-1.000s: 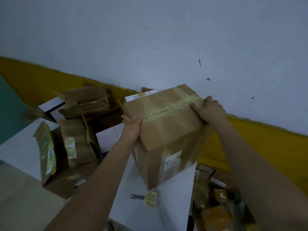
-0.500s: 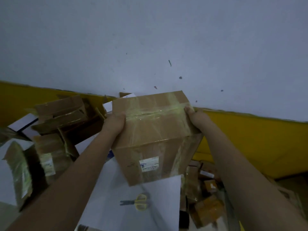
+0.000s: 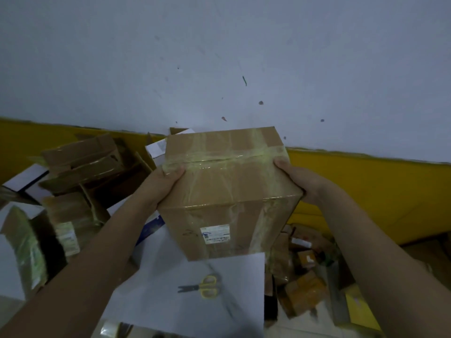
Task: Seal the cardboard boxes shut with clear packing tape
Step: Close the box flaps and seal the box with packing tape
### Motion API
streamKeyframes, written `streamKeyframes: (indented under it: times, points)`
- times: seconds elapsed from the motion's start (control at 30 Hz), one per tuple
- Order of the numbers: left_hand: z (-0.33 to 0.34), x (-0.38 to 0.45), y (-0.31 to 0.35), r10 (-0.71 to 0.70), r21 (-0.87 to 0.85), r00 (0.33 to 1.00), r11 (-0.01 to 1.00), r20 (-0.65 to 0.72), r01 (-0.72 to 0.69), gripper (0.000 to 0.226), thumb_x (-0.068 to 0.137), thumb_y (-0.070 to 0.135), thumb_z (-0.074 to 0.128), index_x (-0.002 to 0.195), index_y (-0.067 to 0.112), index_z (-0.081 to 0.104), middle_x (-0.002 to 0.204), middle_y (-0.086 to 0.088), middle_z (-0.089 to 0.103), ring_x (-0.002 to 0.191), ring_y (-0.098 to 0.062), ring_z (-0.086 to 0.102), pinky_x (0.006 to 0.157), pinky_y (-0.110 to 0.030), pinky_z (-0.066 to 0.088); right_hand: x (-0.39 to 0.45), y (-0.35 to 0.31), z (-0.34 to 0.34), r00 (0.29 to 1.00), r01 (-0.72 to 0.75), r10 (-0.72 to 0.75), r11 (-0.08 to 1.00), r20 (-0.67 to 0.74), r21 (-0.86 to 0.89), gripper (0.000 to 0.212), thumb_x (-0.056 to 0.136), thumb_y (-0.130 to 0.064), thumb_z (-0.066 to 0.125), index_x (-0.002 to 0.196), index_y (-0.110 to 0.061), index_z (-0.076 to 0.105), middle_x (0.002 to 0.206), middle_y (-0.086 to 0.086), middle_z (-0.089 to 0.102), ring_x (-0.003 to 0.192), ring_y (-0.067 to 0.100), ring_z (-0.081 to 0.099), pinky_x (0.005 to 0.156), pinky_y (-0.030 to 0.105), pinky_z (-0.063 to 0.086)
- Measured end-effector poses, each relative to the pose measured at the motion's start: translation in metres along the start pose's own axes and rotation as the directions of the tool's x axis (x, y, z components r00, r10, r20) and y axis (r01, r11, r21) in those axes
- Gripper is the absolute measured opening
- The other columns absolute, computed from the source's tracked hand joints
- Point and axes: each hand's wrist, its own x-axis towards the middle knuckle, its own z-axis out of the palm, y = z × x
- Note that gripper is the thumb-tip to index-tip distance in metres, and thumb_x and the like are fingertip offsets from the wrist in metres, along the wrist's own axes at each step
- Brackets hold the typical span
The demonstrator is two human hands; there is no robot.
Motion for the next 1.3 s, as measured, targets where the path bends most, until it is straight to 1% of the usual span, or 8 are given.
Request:
streamKeyframes:
  times: [0.2, 0.3, 0.43, 0.5, 0.6, 0.77, 1.0, 1.3]
  points:
    - [-0.003, 0.018, 0.010, 0.018, 0.021, 0.999, 1.000, -0.036, -0.017, 0.044, 0.098, 0.052, 0.056, 0.127, 0.018, 0.062, 0.113, -0.006, 0.069, 0.102, -0.023, 0.068, 0.087, -0.040, 0.057, 0.008, -0.009, 0.016, 0.965, 0.131, -0.157, 0.982, -0.210, -0.133, 0.053, 0.096, -0.054, 0.055, 0.127, -0.012, 0.061, 0.118, 0.008, 0.069, 0.101, 0.026, 0.068, 0.093, 0.046, 0.056]
    - [-0.007, 0.019, 0.007, 0.011, -0.018, 0.999, 1.000, -0.032, -0.012, 0.041, 0.100, 0.053, 0.052, 0.125, 0.021, 0.062, 0.116, -0.005, 0.069, 0.104, -0.022, 0.067, 0.094, -0.042, 0.055, 0.002, -0.015, 0.023, 0.885, 0.106, -0.316, 0.852, -0.342, -0.513, 0.060, 0.099, -0.051, 0.050, 0.142, -0.010, 0.049, 0.136, 0.013, 0.058, 0.115, 0.031, 0.059, 0.088, 0.038, 0.050]
    - [-0.023, -0.009, -0.047, 0.108, 0.034, 0.957, 0.994, -0.268, -0.102, 0.042, 0.106, 0.045, 0.040, 0.131, 0.018, 0.062, 0.123, -0.001, 0.066, 0.113, -0.018, 0.062, 0.104, -0.045, 0.050, -0.031, -0.011, 0.065, 0.320, 0.328, -0.855, 0.505, -0.408, -0.799, 0.040, 0.101, -0.023, 0.050, 0.136, -0.006, 0.054, 0.141, 0.010, 0.052, 0.130, 0.024, 0.045, 0.108, 0.029, 0.035]
    - [-0.036, -0.042, -0.095, 0.175, 0.079, 0.925, 0.984, -0.338, -0.158, 0.034, 0.109, 0.034, 0.039, 0.124, 0.017, 0.064, 0.116, 0.001, 0.068, 0.106, -0.013, 0.065, 0.095, -0.032, 0.054, -0.048, 0.004, 0.117, 0.187, 0.548, -0.941, 0.337, -0.281, -0.765, 0.027, 0.098, -0.014, 0.048, 0.120, -0.008, 0.062, 0.122, 0.007, 0.061, 0.114, 0.021, 0.051, 0.097, 0.029, 0.039]
    - [-0.063, -0.094, -0.168, 0.127, 0.199, 0.904, 0.979, -0.409, -0.047, 0.028, 0.108, 0.023, 0.044, 0.095, 0.019, 0.069, 0.088, 0.002, 0.069, 0.077, -0.004, 0.065, 0.071, -0.024, 0.053, -0.053, 0.059, 0.211, 0.349, 0.779, -0.932, 0.234, 0.094, -0.582, 0.027, 0.095, -0.016, 0.044, 0.104, -0.008, 0.068, 0.099, 0.007, 0.066, 0.091, 0.022, 0.059, 0.080, 0.033, 0.048]
    - [-0.108, -0.148, -0.277, -0.212, 0.153, 0.862, 0.938, -0.461, 0.313, 0.026, 0.105, 0.022, 0.048, 0.089, 0.019, 0.067, 0.080, 0.000, 0.070, 0.068, -0.011, 0.067, 0.071, -0.040, 0.056, -0.019, 0.187, 0.327, 0.732, 0.680, -0.435, 0.517, 0.524, -0.520, 0.032, 0.101, -0.026, 0.040, 0.117, -0.015, 0.066, 0.114, 0.000, 0.065, 0.102, 0.016, 0.061, 0.087, 0.038, 0.053]
    - [-0.127, -0.167, -0.375, -0.501, 0.140, 0.777, 0.799, -0.381, 0.584, 0.021, 0.101, 0.028, 0.055, 0.118, 0.022, 0.065, 0.110, -0.005, 0.069, 0.099, -0.025, 0.066, 0.080, -0.032, 0.051, -0.004, 0.256, 0.377, 0.770, 0.536, 0.008, 0.534, 0.638, -0.653, 0.036, 0.104, -0.023, 0.044, 0.138, -0.017, 0.051, 0.137, 0.003, 0.053, 0.119, 0.018, 0.055, 0.097, 0.029, 0.046]
    - [-0.121, -0.085, -0.463, -0.618, 0.127, 0.770, 0.761, -0.158, 0.636, 0.073, 0.089, 0.055, 0.069, 0.145, 0.012, 0.049, 0.136, -0.013, 0.056, 0.118, -0.028, 0.058, 0.094, -0.033, 0.049, 0.039, 0.295, 0.428, 0.814, 0.438, 0.100, 0.541, 0.572, -0.718, 0.040, 0.103, -0.026, 0.044, 0.141, -0.015, 0.048, 0.142, 0.001, 0.051, 0.124, 0.018, 0.054, 0.100, 0.027, 0.044]
